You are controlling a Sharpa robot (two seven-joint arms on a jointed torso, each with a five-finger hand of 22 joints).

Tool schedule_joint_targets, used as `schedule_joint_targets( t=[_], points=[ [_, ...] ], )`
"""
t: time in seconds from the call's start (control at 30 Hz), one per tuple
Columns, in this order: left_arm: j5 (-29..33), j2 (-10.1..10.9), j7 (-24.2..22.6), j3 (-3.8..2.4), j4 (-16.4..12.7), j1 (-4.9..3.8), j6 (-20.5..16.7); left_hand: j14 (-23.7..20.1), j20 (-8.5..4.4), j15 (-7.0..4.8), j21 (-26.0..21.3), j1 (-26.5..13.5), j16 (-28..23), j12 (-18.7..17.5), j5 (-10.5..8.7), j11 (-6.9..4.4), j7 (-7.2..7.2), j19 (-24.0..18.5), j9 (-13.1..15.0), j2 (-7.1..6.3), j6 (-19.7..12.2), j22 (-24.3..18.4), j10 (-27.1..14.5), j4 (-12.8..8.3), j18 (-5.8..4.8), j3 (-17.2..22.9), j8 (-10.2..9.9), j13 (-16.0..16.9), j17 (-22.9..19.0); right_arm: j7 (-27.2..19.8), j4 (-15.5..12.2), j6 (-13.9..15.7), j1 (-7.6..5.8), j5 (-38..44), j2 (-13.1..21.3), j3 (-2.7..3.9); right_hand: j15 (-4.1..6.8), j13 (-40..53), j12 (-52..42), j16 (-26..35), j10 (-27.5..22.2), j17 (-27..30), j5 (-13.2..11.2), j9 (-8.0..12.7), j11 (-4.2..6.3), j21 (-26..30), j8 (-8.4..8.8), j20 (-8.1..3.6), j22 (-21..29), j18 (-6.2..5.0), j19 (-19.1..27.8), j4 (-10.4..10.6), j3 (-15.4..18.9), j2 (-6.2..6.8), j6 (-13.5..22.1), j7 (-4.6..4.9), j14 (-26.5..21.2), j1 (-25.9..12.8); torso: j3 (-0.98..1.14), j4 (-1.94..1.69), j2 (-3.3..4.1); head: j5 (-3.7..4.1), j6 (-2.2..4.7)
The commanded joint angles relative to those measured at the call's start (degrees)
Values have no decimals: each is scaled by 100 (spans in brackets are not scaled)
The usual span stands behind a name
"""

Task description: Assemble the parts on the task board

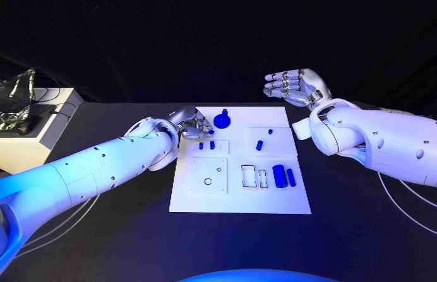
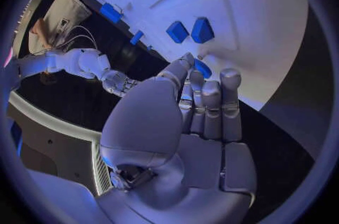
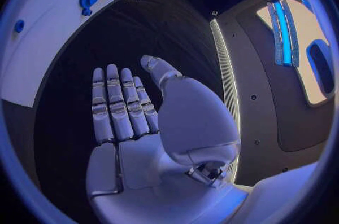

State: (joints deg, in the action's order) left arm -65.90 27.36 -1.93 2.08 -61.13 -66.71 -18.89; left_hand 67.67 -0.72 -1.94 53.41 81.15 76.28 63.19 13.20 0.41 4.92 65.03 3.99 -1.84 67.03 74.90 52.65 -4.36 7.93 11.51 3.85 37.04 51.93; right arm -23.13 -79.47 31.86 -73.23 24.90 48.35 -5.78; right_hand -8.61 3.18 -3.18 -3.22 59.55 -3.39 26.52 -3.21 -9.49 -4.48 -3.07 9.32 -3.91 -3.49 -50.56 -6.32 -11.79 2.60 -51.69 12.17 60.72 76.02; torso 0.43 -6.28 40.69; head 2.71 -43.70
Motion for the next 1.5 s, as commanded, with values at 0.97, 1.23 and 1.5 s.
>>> schedule_joint_targets(
  t=[0.97,1.23,1.5],
  points=[
    [801,-97,-367,-23,191,77,56,13,-16,-7,58,10,3,6,-26,-23,-23,23,-7,81,-21,288,1,-14,-93,-69,-22,26,23,-81,-11,-67,2,31,7,2,-13,9,-19,-26,11,-8,29,-8,-15,24,-21,26,-1,98,13,-4,4,35,-2,-4,21,-5,1,1,5,21,11],
    [803,-108,-358,-22,201,78,91,14,-16,-8,64,8,6,10,-30,-24,-25,24,-6,82,-13,290,2,-16,-95,-77,-20,30,28,-81,-8,-66,2,31,6,2,-13,9,-19,-26,11,-8,29,-8,-15,24,-21,26,-1,98,13,-4,4,35,-2,-4,21,-5,3,0,4,19,18],
    [800,-113,-316,-21,241,78,159,9,-18,-9,71,15,9,9,-30,-25,-26,20,-7,98,-10,291,0,-27,-97,-93,-22,35,29,-81,-11,-65,2,31,10,2,-13,9,-19,-26,11,-8,29,-8,-15,24,-21,26,-1,98,13,-4,4,35,-2,-4,21,-5,3,-1,7,22,15]
  ],
)
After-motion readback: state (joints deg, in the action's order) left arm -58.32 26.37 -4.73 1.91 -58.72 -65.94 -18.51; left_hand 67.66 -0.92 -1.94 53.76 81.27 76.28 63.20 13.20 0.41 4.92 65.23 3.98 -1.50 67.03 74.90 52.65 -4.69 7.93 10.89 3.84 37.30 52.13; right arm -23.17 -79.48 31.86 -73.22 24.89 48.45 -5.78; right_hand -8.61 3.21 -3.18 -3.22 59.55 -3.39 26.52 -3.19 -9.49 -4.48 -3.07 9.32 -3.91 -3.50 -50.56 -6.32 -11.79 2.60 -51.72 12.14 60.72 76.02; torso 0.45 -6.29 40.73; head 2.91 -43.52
